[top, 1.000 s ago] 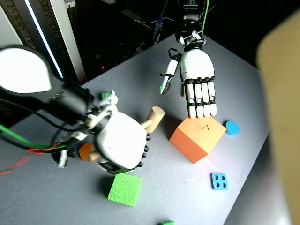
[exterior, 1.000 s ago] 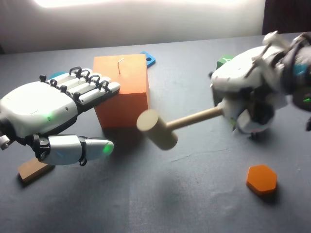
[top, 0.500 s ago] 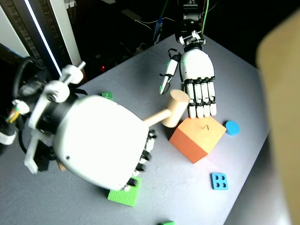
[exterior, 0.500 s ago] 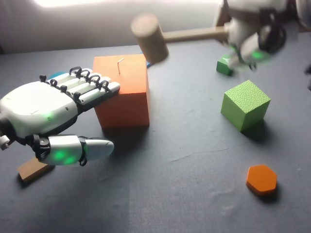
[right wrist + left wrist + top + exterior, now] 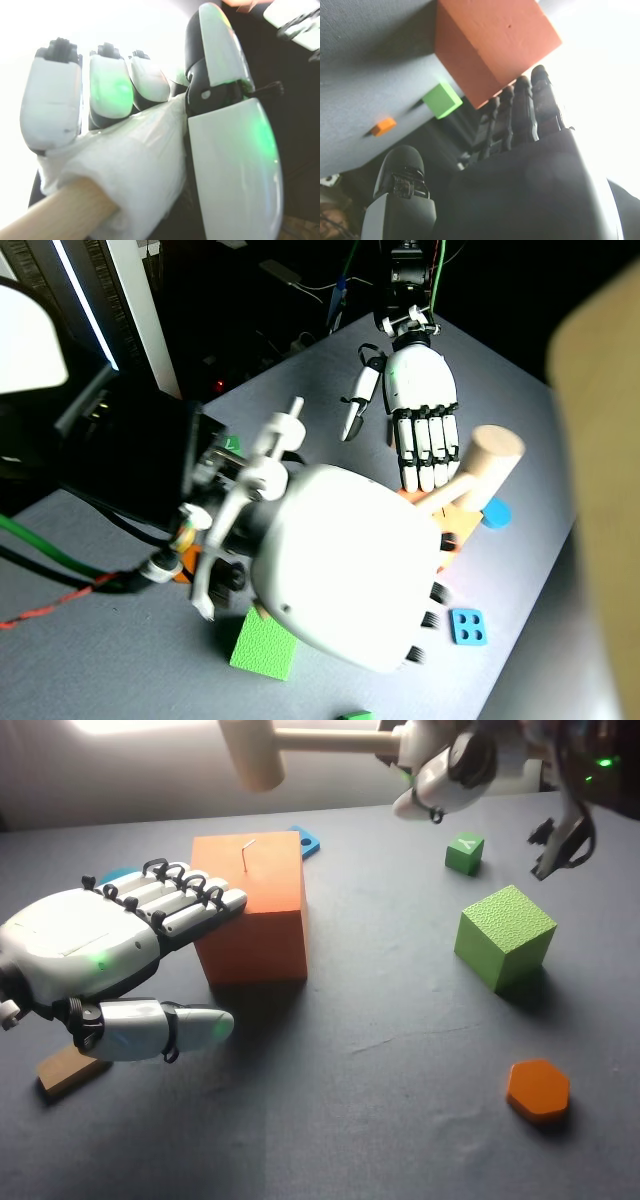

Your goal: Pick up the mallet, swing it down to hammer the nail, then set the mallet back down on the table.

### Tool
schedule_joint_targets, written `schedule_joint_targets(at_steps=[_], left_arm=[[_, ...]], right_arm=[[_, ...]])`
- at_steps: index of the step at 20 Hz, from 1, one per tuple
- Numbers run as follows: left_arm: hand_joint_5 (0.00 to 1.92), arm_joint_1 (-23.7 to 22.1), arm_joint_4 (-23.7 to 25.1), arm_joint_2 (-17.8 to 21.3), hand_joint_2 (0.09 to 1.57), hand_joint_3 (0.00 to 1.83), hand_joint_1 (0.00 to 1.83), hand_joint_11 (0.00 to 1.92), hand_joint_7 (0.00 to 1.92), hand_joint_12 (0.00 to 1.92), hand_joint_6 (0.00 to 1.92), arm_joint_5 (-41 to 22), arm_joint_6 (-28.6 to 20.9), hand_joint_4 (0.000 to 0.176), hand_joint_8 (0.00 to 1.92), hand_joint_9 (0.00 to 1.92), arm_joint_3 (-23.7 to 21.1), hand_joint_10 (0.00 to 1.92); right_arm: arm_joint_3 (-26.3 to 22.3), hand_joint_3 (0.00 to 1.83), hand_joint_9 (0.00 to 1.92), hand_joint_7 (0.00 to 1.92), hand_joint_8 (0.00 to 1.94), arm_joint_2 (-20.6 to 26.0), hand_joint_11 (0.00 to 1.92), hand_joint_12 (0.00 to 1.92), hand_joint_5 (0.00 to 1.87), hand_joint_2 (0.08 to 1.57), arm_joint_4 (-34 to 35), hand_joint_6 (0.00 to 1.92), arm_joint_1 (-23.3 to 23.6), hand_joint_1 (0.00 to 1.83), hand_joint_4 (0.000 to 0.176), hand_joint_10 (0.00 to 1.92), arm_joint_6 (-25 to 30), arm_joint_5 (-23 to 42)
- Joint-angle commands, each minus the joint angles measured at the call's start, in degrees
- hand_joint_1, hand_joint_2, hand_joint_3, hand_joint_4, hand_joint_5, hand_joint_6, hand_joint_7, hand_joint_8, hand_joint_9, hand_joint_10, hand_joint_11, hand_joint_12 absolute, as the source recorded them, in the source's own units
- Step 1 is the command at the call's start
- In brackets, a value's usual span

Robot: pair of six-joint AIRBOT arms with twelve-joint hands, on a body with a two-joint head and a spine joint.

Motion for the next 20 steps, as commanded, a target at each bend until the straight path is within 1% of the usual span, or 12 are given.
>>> schedule_joint_targets(at_steps=[1, 3, 4, 7, 8, 9, 10, 12, 14, 15, 18, 20], left_arm=[[0.04, -0.4, -0.3, -0.4, 1.22, 0.0, 0.0, 0.0, 0.05, 0.0, 0.01, -3.9, -0.1, 0.0, 0.01, 0.02, 0.3, 0.01], [0.05, -0.4, -0.3, -0.4, 1.22, 0.0, 0.0, 0.0, 0.06, 0.0, 0.01, -3.9, 0.0, 0.0, 0.01, 0.03, 0.3, 0.01], [0.07, -0.4, -0.3, -0.4, 1.21, 0.0, 0.0, 0.01, 0.08, 0.0, 0.01, -3.9, 0.0, 0.0, 0.01, 0.04, 0.3, 0.01], [0.07, -0.5, -0.3, -0.4, 1.21, 0.0, 0.0, 0.02, 0.09, 0.01, 0.01, -3.9, 0.0, 0.0, 0.01, 0.05, 0.3, 0.01], [0.07, -0.6, -0.3, -0.4, 1.21, 0.0, 0.0, 0.02, 0.09, 0.01, 0.01, -3.9, 0.0, 0.0, 0.01, 0.05, 0.3, 0.01], [0.07, -0.6, -0.3, -0.4, 1.22, 0.0, 0.0, 0.01, 0.08, 0.01, 0.01, -3.9, 0.0, 0.0, 0.01, 0.04, 0.3, 0.01], [0.07, -0.6, -0.3, -0.4, 1.22, 0.0, 0.0, 0.0, 0.08, 0.0, 0.01, -3.9, 0.0, 0.0, 0.01, 0.04, 0.3, 0.01], [0.07, -0.6, -0.3, -0.4, 1.22, 0.0, 0.0, 0.0, 0.09, 0.01, 0.01, -3.9, 0.0, 0.0, 0.01, 0.05, 0.3, 0.01], [0.05, -0.6, -0.3, -0.4, 1.22, 0.0, 0.0, 0.0, 0.07, 0.0, 0.0, -3.9, 0.0, 0.0, 0.0, 0.03, 0.3, 0.0], [0.06, -0.6, -0.3, -0.4, 1.22, 0.0, 0.0, 0.01, 0.08, 0.0, 0.01, -3.9, 0.0, 0.0, 0.01, 0.04, 0.3, 0.01], [0.07, -0.6, -0.3, -0.4, 1.22, 0.0, 0.0, 0.02, 0.09, 0.01, 0.01, -3.9, 0.0, 0.0, 0.01, 0.06, 0.3, 0.01], [0.09, -0.6, -0.3, -0.4, 1.22, 0.0, 0.0, 0.03, 0.11, 0.02, 0.01, -3.9, 0.0, 0.0, 0.01, 0.07, 0.3, 0.02]], right_arm=[[0.4, 0.05, 1.5, 1.37, 1.94, -0.3, 1.59, 1.92, 1.09, 1.22, -2.4, 1.92, 0.4, 1.48, 0.122, 1.92, 0.5, 1.2], [1.5, 0.04, 1.49, 1.36, 1.94, -1.7, 1.57, 1.92, 1.09, 1.22, -2.5, 1.92, 0.0, 1.44, 0.115, 1.92, 0.3, 1.2], [1.7, 0.04, 1.48, 1.35, 1.94, -2.1, 1.56, 1.92, 1.07, 1.23, -2.6, 1.92, -0.2, 1.44, 0.103, 1.92, 0.2, 1.1], [2.3, 0.03, 1.47, 1.35, 1.94, -3.3, 1.55, 1.92, 1.07, 1.24, -3.8, 1.92, -1.5, 1.43, 0.084, 1.92, 0.2, 0.8], [2.6, 0.03, 1.47, 1.35, 1.94, -3.7, 1.55, 1.92, 1.07, 1.24, -4.1, 1.92, -2.4, 1.43, 0.084, 1.92, 0.3, 0.8], [2.9, 0.03, 1.47, 1.34, 1.94, -4.0, 1.54, 1.92, 1.07, 1.24, -4.1, 1.92, -3.2, 1.43, 0.076, 1.92, 0.2, 0.7], [3.2, 0.02, 1.45, 1.33, 1.94, -4.2, 1.52, 1.92, 1.07, 1.24, -4.1, 1.92, -4.1, 1.45, 0.064, 1.92, 0.3, 0.5], [4.2, 0.02, 1.46, 1.34, 1.94, -4.6, 1.54, 1.92, 1.06, 1.25, -4.0, 1.92, -6.6, 1.45, 0.051, 1.92, 0.3, 1.1], [4.6, 0.02, 1.48, 1.35, 1.94, -4.8, 1.56, 1.92, 1.05, 1.25, -4.0, 1.92, -8.2, 1.44, 0.035, 1.92, 0.0, 1.1], [4.6, 0.01, 1.48, 1.36, 1.94, -4.7, 1.56, 1.92, 1.04, 1.25, -4.0, 1.92, -8.5, 1.45, 0.0, 1.92, 0.0, 1.1], [4.4, 0.01, 1.49, 1.37, 1.94, -4.4, 1.56, 1.92, 1.07, 1.25, -4.0, 1.92, -8.6, 1.45, 0.0, 1.92, 0.0, 1.6], [3.7, 0.01, 1.47, 1.36, 1.94, -3.5, 1.55, 1.92, 1.05, 1.25, -4.0, 1.92, -7.9, 1.45, 0.0, 1.92, 0.2, 2.1]])
